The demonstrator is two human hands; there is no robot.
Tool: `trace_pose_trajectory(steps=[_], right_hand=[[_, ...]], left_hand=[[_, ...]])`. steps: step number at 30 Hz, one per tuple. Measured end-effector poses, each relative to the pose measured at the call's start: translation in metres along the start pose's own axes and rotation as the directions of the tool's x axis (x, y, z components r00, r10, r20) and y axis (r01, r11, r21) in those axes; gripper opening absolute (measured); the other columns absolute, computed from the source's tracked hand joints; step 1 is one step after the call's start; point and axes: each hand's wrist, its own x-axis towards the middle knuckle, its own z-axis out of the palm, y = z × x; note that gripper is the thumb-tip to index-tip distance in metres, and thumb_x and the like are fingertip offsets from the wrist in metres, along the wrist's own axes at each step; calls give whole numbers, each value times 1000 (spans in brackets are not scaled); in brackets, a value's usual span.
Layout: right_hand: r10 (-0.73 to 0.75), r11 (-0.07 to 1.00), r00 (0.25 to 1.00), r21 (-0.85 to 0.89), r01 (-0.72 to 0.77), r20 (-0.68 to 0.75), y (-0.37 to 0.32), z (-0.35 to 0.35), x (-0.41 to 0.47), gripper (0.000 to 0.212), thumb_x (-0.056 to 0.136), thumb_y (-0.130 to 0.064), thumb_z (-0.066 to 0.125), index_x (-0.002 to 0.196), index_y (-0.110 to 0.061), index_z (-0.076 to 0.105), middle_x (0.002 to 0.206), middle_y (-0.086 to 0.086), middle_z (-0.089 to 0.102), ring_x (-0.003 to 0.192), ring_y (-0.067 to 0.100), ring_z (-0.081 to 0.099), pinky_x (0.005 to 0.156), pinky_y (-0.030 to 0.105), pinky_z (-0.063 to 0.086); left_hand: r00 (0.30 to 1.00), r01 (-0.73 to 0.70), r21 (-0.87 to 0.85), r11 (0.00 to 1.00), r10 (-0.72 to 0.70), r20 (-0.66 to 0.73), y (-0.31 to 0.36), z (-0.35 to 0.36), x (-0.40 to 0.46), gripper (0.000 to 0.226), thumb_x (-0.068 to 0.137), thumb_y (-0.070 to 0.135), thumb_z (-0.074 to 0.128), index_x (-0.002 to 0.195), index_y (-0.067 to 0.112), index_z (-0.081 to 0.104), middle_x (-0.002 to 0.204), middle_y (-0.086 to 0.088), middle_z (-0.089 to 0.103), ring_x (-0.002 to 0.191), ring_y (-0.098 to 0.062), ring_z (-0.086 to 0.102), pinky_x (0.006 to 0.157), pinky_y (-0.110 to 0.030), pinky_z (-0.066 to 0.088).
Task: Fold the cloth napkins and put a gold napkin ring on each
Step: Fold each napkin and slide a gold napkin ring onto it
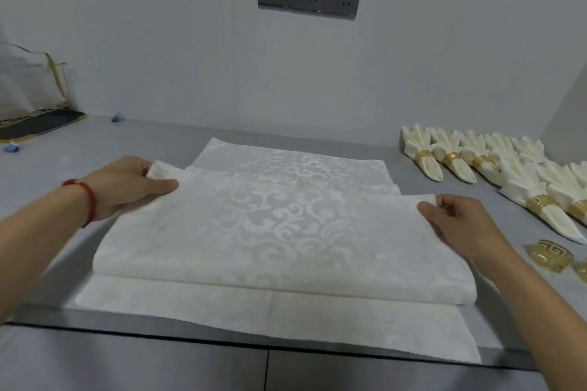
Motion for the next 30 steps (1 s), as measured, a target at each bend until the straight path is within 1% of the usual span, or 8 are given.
trace_pose_trajectory(steps=[2, 8, 10, 12, 15, 18, 23, 30], right_hand=[[-9, 999, 1000, -49, 8, -11, 5, 12, 34, 45, 97, -36, 67, 66, -9, 49, 52, 6, 48, 53, 21, 43, 64, 34, 37], [-41, 978, 999, -208, 37, -17, 12, 39, 101, 43, 95, -34, 70, 66, -7, 53, 62, 11, 46, 60, 22, 44, 60, 33, 34], [-47, 967, 999, -251, 42, -11, 20, 47, 113, 47, 93, -35, 73, 69, 2, 57, 66, 22, 56, 60, 22, 49, 60, 32, 37], [-44, 966, 999, -258, 34, -31, 27, 52, 114, 46, 90, -39, 76, 77, 4, 65, 74, 20, 66, 61, 21, 54, 60, 31, 39], [-44, 972, 999, -233, 35, -33, 32, 52, 118, 42, 88, -41, 78, 77, -2, 70, 74, 16, 69, 62, 18, 56, 61, 30, 40], [-28, 977, 1000, -212, 26, -7, 32, 47, 116, 35, 90, -39, 76, 71, -10, 71, 70, 7, 71, 64, 16, 60, 63, 26, 44], [6, 978, 1000, -207, -10, -20, 28, 47, 116, 31, 91, -36, 75, 74, -11, 74, 75, 3, 74, 71, 15, 65, 64, 22, 45], [54, 974, 997, -218, -63, -47, 23, 49, 114, 26, 89, -33, 75, 78, -10, 77, 78, 5, 74, 77, 18, 65, 67, 31, 43]], left_hand=[[992, -3, 123, 992, 19, -126, 1, 12, 29, 43, 87, 20, 79, 53, 7, 54, 47, 1, 53, 51, -23, 47, 56, -25, 34], [978, 24, 324, 946, 45, -205, -7, 27, 87, 49, 83, 34, 80, 53, 14, 46, 51, -4, 47, 53, -25, 46, 56, -31, 32], [974, 6, 332, 943, 70, -216, -12, 32, 97, 54, 81, 34, 82, 51, 17, 41, 46, 0, 42, 50, -22, 41, 53, -30, 28], [956, -41, 347, 937, 138, -258, -23, 33, 100, 54, 80, 39, 82, 55, 17, 39, 49, 0, 39, 52, -22, 38, 56, -31, 28], [938, -83, 321, 944, 183, -296, -42, 31, 109, 46, 85, 42, 75, 63, 7, 54, 58, -13, 58, 59, -29, 53, 61, -30, 38], [938, -104, 248, 963, 178, -298, -49, 28, 115, 32, 92, 36, 69, 69, 14, 70, 58, -6, 68, 66, -34, 67, 67, -32, 48], [929, -77, 222, 972, 150, -339, -51, 30, 119, 28, 87, 40, 75, 68, 19, 75, 64, 2, 72, 69, -25, 67, 69, -33, 48], [925, -11, 189, 982, 81, -370, -40, 33, 118, 26, 78, 43, 85, 73, 19, 76, 78, 1, 74, 81, -20, 67, 79, -31, 47]])
